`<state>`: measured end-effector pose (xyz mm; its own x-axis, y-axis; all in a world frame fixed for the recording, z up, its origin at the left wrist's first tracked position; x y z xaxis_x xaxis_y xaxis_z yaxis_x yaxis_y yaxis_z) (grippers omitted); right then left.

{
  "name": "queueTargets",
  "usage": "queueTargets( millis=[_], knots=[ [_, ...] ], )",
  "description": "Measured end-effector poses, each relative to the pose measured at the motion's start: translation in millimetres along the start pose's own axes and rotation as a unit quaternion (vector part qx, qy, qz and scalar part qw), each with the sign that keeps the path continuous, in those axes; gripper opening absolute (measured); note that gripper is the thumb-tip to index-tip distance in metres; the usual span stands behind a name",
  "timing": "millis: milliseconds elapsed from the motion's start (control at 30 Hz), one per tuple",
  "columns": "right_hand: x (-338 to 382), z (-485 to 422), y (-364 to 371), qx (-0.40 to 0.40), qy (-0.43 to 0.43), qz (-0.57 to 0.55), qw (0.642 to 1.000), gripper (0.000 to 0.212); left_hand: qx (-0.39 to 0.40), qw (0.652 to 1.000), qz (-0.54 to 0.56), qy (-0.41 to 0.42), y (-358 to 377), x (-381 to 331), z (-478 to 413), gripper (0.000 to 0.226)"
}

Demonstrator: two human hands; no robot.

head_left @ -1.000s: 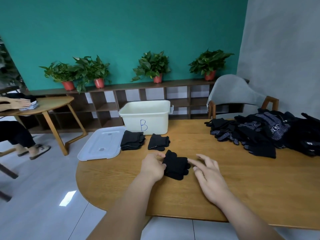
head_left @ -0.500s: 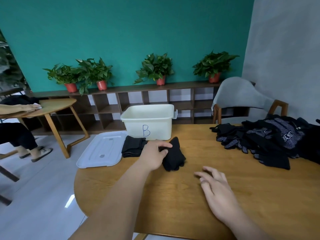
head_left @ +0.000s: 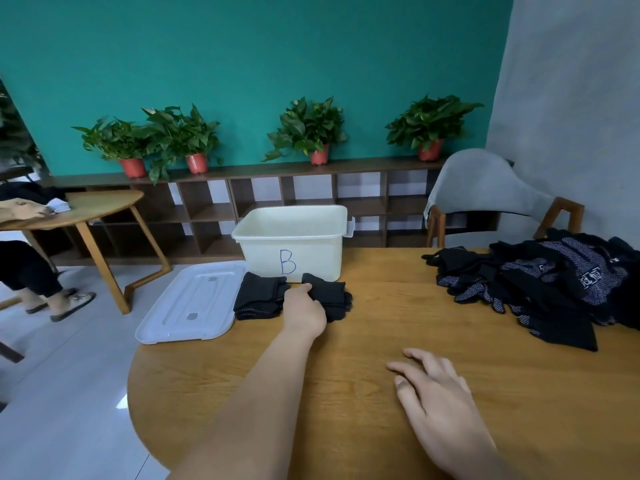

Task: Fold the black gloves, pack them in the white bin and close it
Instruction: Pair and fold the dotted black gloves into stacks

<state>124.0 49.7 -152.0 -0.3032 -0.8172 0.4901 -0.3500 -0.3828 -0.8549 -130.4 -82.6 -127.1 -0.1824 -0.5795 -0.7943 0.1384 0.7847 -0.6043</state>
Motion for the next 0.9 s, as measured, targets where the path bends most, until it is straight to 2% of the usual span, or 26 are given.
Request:
queueTargets(
  millis=[67,167,233,333,433,633,767,900],
  knots=[
    [0.5,0.7,0.1,0.001,0.0,0.001,1.0,0.048,-0.027,0.995,-0.087,0.044,-1.1,-5.6,4.2,0.054],
    [1.9,1.4,-0.9,0.002,0.003,0.005,1.0,0.051,-0.077,0.959,-0.236,0.137,0.7,-20.0,20.4,0.051],
    [2.3,0.9,-0.7,0.0,0.003,0.011,1.0,0.051,-0.032,0.94,-0.281,0.189,17.0,-24.3,30.8,0.057],
    [2.5,0.8,0.4,-0.005,0.0,0.022,1.0,0.05,0.072,0.925,-0.334,0.166,40.8,-10.3,35.3,0.074],
    [1.4,1.2,1.4,-0.009,-0.004,0.027,1.0,0.059,0.083,0.923,-0.347,0.147,41.0,2.6,32.3,0.079],
    [0.5,1.0,4.1,-0.011,-0.007,0.031,0.999,0.049,0.107,0.917,-0.358,0.144,36.9,6.1,30.2,0.086],
    [1.1,0.9,3.5,-0.019,-0.011,0.009,1.0,0.064,0.081,0.915,-0.36,0.162,32.2,-0.8,36.2,0.087],
    [-2.0,1.4,-0.7,-0.054,-0.008,-0.056,0.997,0.042,0.078,0.912,-0.356,0.189,34.4,-11.0,55.0,0.086]
  ],
)
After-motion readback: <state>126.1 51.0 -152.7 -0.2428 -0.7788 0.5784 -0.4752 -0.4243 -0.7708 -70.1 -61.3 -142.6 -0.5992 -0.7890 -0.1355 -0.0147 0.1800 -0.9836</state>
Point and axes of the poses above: each hand's wrist, its own z-axis away from the middle knuckle, its own y-axis out of the palm, x = y × z, the point moved 7 cm from there along -z, towards the middle knuckle, and after that the axes turned 2 degrees about -x, right-handed, at the moved point
